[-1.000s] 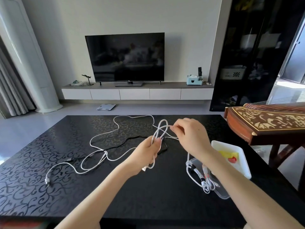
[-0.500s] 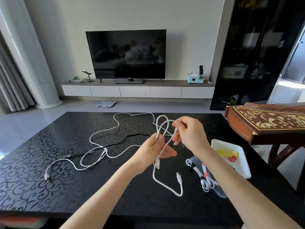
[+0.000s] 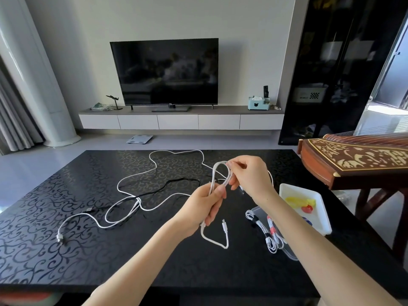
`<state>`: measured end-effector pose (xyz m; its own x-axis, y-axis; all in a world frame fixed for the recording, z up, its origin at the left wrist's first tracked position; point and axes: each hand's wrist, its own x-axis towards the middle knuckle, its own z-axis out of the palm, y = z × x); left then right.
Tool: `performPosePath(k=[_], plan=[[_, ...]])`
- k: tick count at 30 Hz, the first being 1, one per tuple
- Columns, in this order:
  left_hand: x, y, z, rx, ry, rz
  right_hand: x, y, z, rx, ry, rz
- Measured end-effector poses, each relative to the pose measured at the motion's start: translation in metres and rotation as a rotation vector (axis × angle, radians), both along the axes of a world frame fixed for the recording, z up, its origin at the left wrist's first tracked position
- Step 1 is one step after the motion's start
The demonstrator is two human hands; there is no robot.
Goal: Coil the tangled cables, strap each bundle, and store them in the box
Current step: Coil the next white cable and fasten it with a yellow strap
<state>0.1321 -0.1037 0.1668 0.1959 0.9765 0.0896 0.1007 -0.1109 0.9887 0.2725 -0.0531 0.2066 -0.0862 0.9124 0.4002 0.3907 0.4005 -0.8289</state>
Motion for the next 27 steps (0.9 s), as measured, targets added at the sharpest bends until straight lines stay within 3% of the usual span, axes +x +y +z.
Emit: performPosePath(k=[3,5,8,11,17,23,27], plan=[[0.003,0.005,0.006,-0.023,-0.125,0.040,0.001,0.002,-0.003,-0.015,0.094,-0.011],[0.005,0.010,0.014,-0.076,-0.286,0.077,0.003,-0.001,-0.010,-0.021,0.058,0.023],[0.003,0.020,0.027,-0.142,-0.558,0.124,0.009,-0.018,-0.031,-0.123,-0.128,0.241],[-0.003,0.028,0.036,-0.155,-0.658,0.168,0.019,-0.039,-0.046,-0.293,-0.153,0.459],[-0.030,0.039,0.044,-0.170,-0.918,0.256,0.048,-0.060,-0.052,-0.201,-0.260,0.452],[-0.038,0.049,0.039,-0.197,-1.018,0.358,0.038,-0.080,-0.045,-0.027,-0.440,0.516],[-0.048,0.048,0.028,-0.073,-0.695,0.477,0.049,-0.072,-0.028,0.014,-0.411,0.433]])
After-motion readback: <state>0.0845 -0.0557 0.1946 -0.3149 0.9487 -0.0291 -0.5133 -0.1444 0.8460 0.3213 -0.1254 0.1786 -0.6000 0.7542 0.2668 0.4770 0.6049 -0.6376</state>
